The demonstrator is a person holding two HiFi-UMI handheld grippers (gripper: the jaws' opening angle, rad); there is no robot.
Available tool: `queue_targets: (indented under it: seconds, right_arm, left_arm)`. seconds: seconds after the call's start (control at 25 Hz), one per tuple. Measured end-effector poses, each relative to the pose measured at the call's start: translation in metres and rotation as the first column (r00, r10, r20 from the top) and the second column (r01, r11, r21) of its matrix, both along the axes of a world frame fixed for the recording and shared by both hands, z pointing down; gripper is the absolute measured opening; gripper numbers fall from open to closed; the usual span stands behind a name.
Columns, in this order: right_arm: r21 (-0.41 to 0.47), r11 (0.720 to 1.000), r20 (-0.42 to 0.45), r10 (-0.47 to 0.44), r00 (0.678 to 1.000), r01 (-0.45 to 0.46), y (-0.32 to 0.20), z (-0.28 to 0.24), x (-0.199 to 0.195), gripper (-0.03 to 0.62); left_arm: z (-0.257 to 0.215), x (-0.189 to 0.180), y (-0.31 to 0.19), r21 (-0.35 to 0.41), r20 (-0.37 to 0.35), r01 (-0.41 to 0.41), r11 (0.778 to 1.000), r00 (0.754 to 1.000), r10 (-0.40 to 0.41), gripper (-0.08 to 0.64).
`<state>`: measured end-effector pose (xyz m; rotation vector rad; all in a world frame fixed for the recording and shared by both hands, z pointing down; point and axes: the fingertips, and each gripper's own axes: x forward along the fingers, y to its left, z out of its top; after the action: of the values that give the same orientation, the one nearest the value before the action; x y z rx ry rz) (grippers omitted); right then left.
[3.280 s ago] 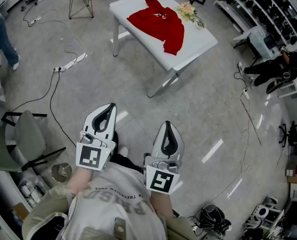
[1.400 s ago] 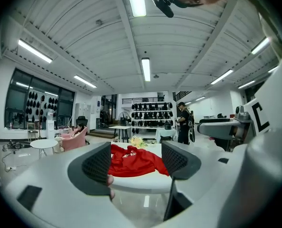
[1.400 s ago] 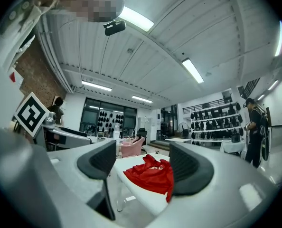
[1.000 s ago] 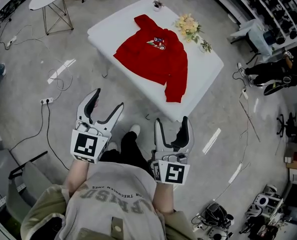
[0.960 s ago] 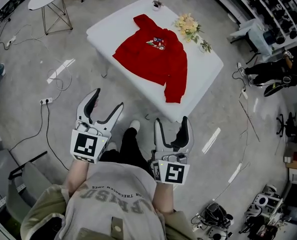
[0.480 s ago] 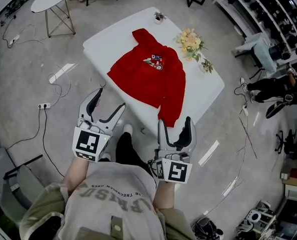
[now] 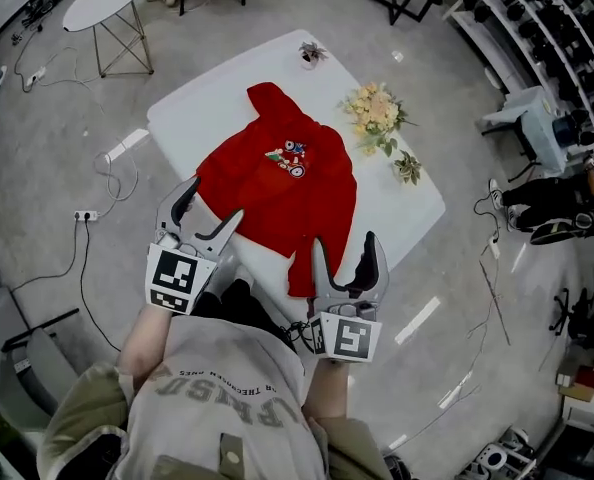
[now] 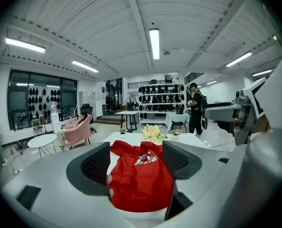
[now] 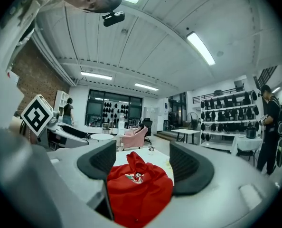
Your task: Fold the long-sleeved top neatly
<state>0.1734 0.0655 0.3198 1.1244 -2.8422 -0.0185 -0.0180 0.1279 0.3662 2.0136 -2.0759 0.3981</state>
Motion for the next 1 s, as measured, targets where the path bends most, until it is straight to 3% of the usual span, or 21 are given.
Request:
queue_targets:
  seconds: [0.28, 0.6, 0.72, 0.88, 0.96, 1.0]
  right_arm:
    - [-0.075, 0.997, -0.027, 0.000, 1.000, -0.002, -0.037, 0.036, -0.005, 0.342]
    - [-0.118, 0.992, -0.067, 0.028, 0.997, -0.036, -0.064, 0.061, -0.021, 0.342]
    - [-0.131, 0.989, -0.088, 0.052, 0.995, -0.063, -0.075, 0.070, -0.030, 0.342]
    - [-0.152, 0.983, -0.108, 0.086, 0.990, -0.102, -0.092, 0.080, -0.044, 0.342]
    - [-0.164, 0.979, -0.115, 0.104, 0.988, -0.122, -0.101, 0.083, -0.052, 0.342]
    - [-0.170, 0.977, -0.117, 0.113, 0.987, -0.131, -0.106, 0.085, -0.056, 0.342]
  left_arm:
    - [0.055, -0.019, -0.029, -0.151, 0.042, 0.013, 0.988, 0.999, -0.007, 0.327]
    - [0.132, -0.049, -0.071, -0.311, 0.042, -0.013, 0.950, 0.999, 0.028, 0.325]
    - [0.165, -0.060, -0.085, -0.396, 0.071, -0.044, 0.917, 0.994, 0.079, 0.325]
    - [0.207, -0.066, -0.092, -0.521, 0.076, -0.120, 0.845, 0.980, 0.186, 0.324]
    - [0.216, -0.068, -0.091, -0.551, 0.057, -0.157, 0.819, 0.973, 0.225, 0.282]
    - [0.214, -0.072, -0.092, -0.545, 0.052, -0.165, 0.822, 0.972, 0.230, 0.230]
